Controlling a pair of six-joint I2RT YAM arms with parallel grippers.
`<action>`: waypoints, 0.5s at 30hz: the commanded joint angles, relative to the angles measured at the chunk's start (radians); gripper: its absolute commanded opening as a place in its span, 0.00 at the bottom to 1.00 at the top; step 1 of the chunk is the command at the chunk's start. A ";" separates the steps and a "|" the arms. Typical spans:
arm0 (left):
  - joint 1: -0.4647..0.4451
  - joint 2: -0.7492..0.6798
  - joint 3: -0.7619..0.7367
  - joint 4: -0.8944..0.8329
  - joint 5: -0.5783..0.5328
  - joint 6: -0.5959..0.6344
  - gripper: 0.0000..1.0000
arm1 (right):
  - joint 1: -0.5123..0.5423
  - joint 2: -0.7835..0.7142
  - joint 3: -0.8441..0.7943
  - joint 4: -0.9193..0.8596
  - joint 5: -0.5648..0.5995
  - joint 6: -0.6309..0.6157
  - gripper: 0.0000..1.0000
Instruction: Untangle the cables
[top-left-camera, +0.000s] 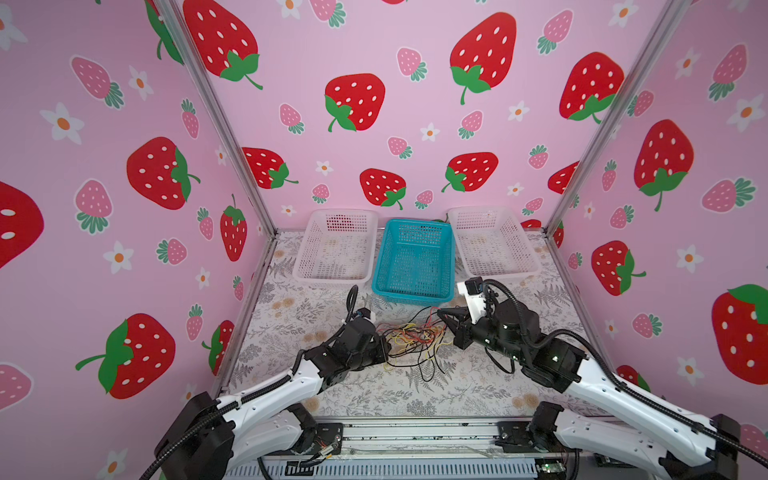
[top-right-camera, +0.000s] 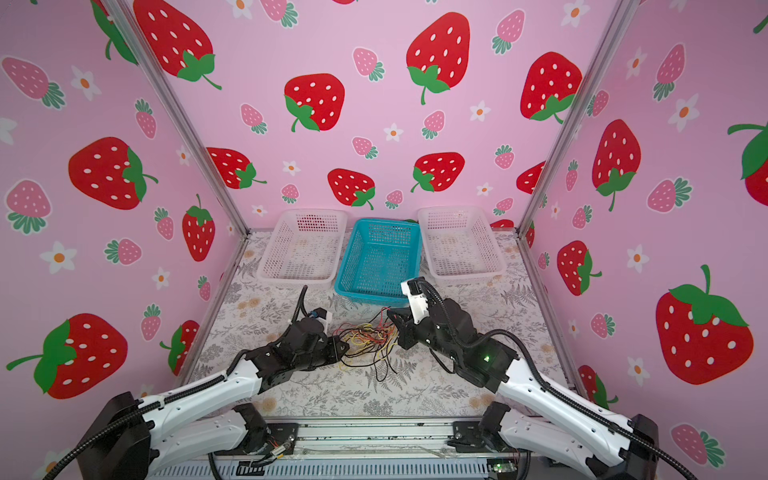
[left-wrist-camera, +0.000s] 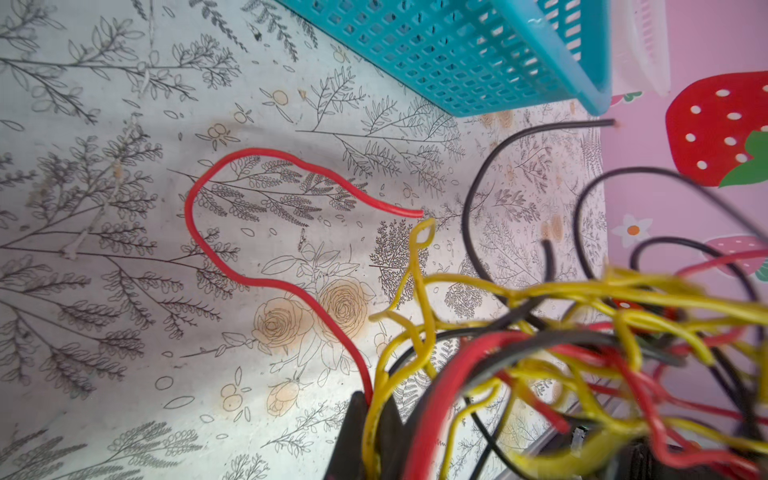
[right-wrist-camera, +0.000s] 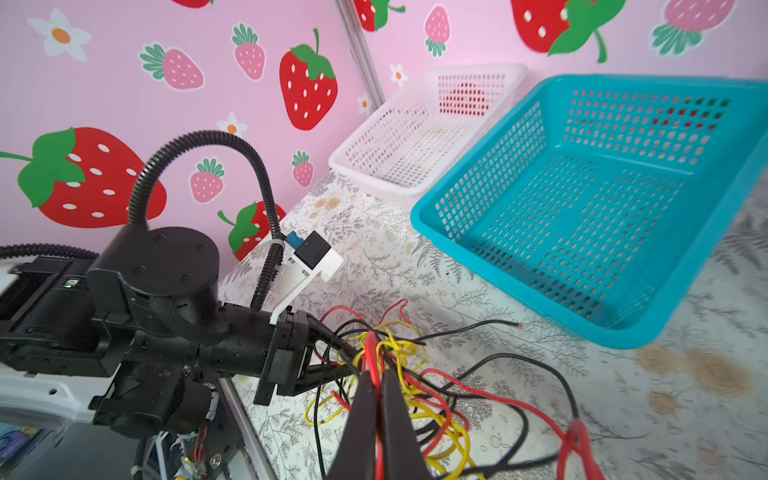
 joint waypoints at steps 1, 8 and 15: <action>0.001 0.021 -0.031 -0.107 -0.046 0.031 0.00 | -0.006 -0.076 0.093 -0.009 0.130 -0.052 0.00; 0.002 0.028 -0.032 -0.143 -0.084 0.037 0.00 | -0.006 -0.150 0.165 -0.090 0.161 -0.076 0.00; 0.039 0.015 -0.031 -0.203 -0.099 0.041 0.00 | -0.006 -0.202 0.243 -0.190 0.263 -0.129 0.00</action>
